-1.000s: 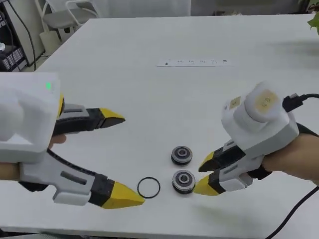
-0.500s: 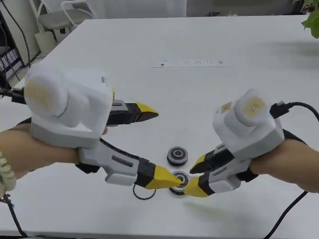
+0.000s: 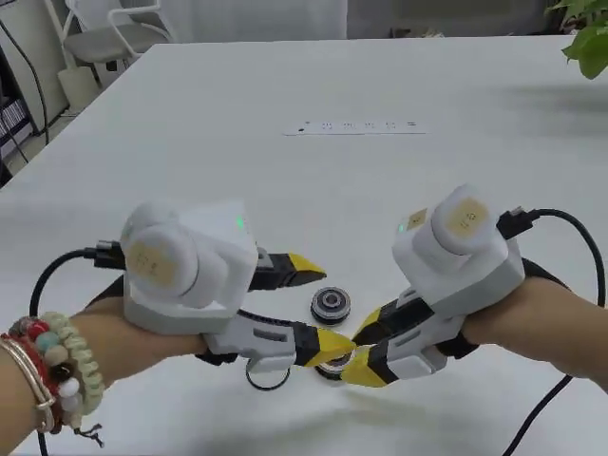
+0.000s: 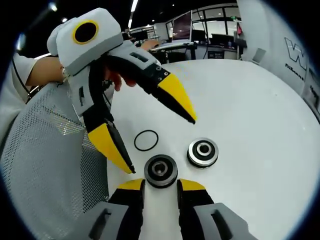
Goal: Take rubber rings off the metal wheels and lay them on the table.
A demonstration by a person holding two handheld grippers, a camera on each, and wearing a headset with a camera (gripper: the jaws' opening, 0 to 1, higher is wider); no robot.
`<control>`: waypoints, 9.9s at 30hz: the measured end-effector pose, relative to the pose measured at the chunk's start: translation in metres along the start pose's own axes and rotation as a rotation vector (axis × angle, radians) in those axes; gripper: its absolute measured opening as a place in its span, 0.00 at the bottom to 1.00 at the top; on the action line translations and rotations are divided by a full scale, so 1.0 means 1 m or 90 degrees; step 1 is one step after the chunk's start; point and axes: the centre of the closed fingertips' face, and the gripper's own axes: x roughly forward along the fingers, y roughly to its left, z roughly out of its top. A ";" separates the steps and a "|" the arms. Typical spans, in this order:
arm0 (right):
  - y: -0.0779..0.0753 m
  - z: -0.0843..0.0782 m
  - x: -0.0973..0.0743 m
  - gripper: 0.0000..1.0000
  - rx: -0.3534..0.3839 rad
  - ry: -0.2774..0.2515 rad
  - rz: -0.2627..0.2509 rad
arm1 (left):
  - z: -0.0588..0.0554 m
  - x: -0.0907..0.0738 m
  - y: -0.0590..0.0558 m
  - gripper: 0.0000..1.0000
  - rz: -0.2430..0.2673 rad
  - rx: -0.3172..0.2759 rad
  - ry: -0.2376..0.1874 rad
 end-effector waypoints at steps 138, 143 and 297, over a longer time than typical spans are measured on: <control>0.007 0.001 0.007 0.26 -0.043 -0.025 0.016 | -0.034 0.014 -0.014 0.09 -0.044 -0.058 0.033; 0.003 0.001 0.007 0.22 -0.071 -0.021 0.001 | -0.034 0.014 -0.015 0.09 -0.045 -0.057 0.032; 0.007 0.022 -0.010 0.00 0.342 -0.092 0.058 | -0.033 0.015 -0.016 0.08 -0.045 -0.056 0.019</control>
